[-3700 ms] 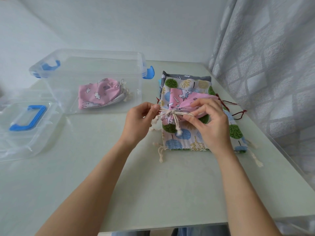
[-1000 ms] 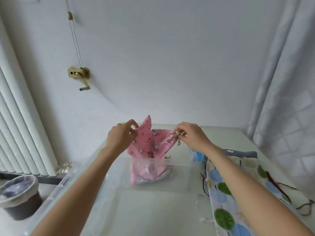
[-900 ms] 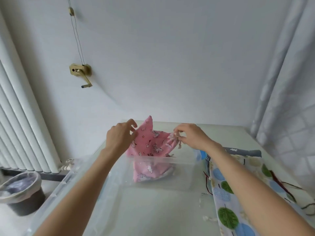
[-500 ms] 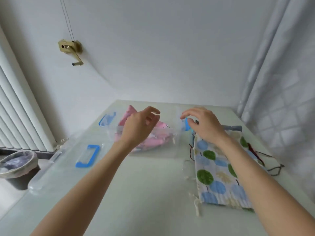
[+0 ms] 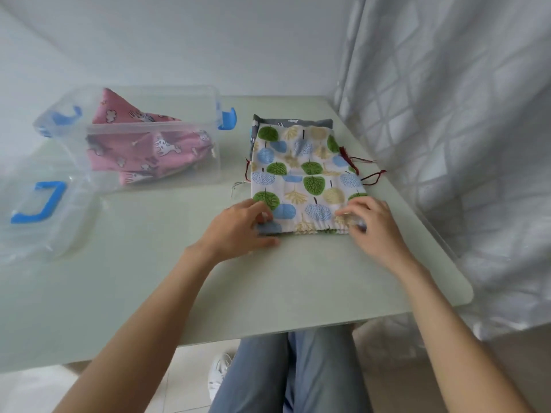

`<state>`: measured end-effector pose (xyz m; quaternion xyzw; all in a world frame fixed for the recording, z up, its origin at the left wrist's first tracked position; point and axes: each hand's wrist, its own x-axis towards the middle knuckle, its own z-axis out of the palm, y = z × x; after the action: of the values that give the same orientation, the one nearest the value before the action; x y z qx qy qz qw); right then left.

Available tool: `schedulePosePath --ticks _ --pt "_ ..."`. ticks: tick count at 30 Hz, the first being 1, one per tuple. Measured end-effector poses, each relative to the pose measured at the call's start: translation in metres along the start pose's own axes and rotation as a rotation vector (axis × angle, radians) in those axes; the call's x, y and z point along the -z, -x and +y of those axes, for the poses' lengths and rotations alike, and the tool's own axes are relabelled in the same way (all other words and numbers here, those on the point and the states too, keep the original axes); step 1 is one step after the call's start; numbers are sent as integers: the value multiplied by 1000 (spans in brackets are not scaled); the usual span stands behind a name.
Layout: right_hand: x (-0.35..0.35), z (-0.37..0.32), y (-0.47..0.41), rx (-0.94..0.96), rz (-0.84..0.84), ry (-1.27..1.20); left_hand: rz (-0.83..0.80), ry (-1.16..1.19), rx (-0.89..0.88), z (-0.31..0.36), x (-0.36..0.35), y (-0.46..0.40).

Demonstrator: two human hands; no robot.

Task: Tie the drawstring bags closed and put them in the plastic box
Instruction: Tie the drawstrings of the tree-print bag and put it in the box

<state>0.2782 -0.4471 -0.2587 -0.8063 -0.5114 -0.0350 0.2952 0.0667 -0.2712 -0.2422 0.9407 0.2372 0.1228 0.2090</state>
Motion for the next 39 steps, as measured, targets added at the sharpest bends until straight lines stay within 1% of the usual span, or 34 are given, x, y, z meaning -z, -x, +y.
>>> schedulePosePath --ticks 3,6,9,12,14,18,20,23,25,27,30,34,36,37,39 --pt "-1 12 15 -108 97 47 25 83 -13 -13 6 5" --pt "-3 20 18 -196 183 5 32 117 0 -21 10 8" --pt "-3 23 19 -188 231 14 40 126 37 -28 13 12" --pt "-1 20 22 -193 271 -50 77 109 38 -36 14 15" --pt "0 17 23 -190 311 -85 125 85 15 -41 14 16" --pt "3 15 26 -155 375 -30 305 31 -43 -47 21 15" --pt "5 14 27 -156 375 -30 289 71 -63 -47 22 15" --pt "5 11 27 -158 349 -29 177 169 -109 -43 20 17" --pt "4 9 26 -164 329 -23 168 138 -120 -41 19 18" --pt "3 10 26 -164 310 -17 183 32 -82 -43 18 18" --pt "2 12 25 -164 259 -25 124 -32 -22 -47 15 17" --pt "2 12 25 -176 199 -31 105 4 -132 -46 9 14" --pt "2 12 25 -159 245 -56 158 69 -176 -45 10 12" --pt "2 13 25 -140 286 -80 225 167 -191 -42 13 11" --pt "2 14 25 -104 369 -119 329 490 -151 -31 22 12"
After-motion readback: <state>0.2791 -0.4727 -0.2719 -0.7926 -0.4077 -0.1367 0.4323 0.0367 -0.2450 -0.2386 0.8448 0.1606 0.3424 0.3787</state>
